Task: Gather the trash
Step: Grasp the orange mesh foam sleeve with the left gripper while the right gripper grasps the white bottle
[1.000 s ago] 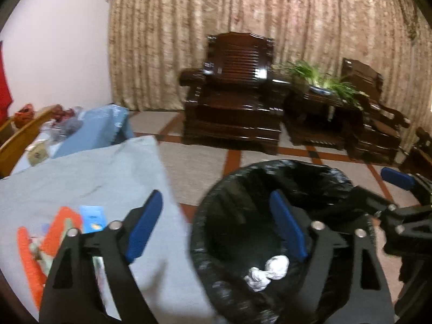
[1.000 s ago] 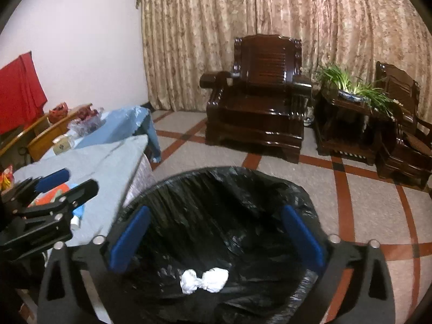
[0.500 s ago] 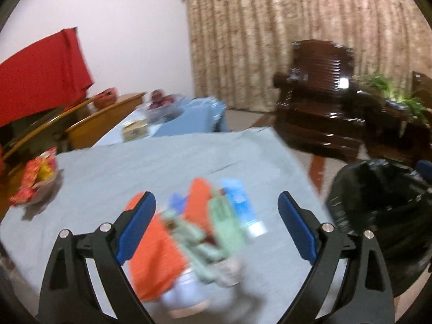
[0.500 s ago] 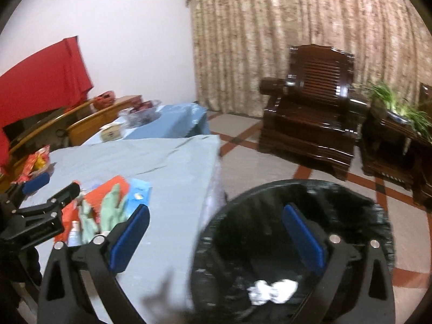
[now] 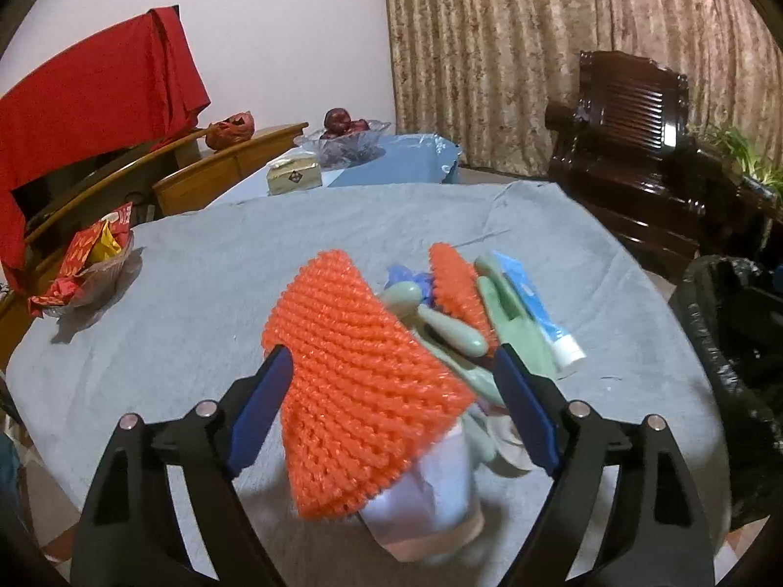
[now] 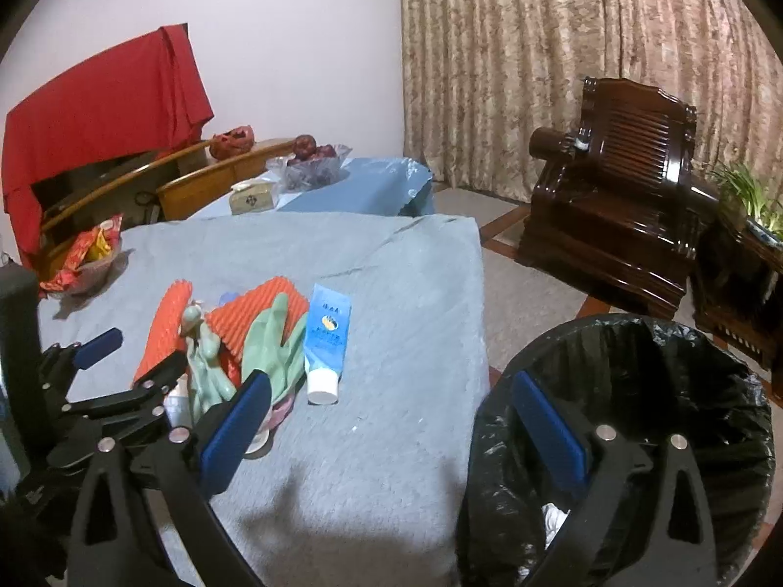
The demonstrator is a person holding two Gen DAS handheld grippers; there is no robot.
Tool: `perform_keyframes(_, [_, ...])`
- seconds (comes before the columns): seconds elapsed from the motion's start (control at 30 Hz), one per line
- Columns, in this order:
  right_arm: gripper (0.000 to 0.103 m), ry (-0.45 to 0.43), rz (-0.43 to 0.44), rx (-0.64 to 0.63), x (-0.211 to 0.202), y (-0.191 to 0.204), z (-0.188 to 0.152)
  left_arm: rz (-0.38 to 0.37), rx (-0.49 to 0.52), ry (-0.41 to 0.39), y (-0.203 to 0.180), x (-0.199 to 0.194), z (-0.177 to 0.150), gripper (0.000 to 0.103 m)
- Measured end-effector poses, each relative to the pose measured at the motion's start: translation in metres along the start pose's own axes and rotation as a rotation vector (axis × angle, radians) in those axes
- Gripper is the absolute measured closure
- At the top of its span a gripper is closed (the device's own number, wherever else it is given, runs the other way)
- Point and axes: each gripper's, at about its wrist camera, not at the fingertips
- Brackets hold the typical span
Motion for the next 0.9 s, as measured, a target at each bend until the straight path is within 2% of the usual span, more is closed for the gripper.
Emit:
perform_keyframes(0.1, [0.006, 0.009, 0.000, 0.000, 0.004, 0.002, 0.000, -0.007, -0.017, 0.025, 0.005, 0.009, -0.004, 0.039])
perform_keyframes(0.17, [0.006, 0.014, 0.005, -0.001, 0.007, 0.004, 0.000, -0.020, -0.028, 0.041, 0.011, 0.012, -0.006, 0.057])
perform_keyframes(0.2, [0.006, 0.015, 0.007, -0.003, 0.008, 0.004, 0.000, -0.031, -0.034, 0.049, 0.015, 0.013, -0.007, 0.060])
perform_keyframes(0.27, [0.006, 0.018, 0.014, -0.009, 0.010, 0.008, 0.001, -0.050, -0.056, 0.057, 0.025, 0.011, -0.009, 0.072])
perform_keyframes(0.47, [0.006, 0.029, 0.057, -0.029, 0.021, 0.024, 0.000, -0.047, -0.076, 0.062, 0.052, 0.006, -0.015, 0.088])
perform_keyframes(0.73, [0.007, 0.043, 0.108, -0.058, 0.039, 0.053, -0.003, -0.028, -0.094, 0.053, 0.073, 0.000, -0.017, 0.091])
perform_keyframes(0.9, [0.015, 0.086, 0.137, -0.064, 0.052, 0.064, -0.010, -0.018, -0.102, 0.051, 0.081, -0.002, -0.020, 0.091])
Point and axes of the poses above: each gripper's, at about its wrist camera, not at the fingertips, and x roughly the way its jaws point, y to its left, z to its top, and after that the axes turned 8 degrees about z, right-handed
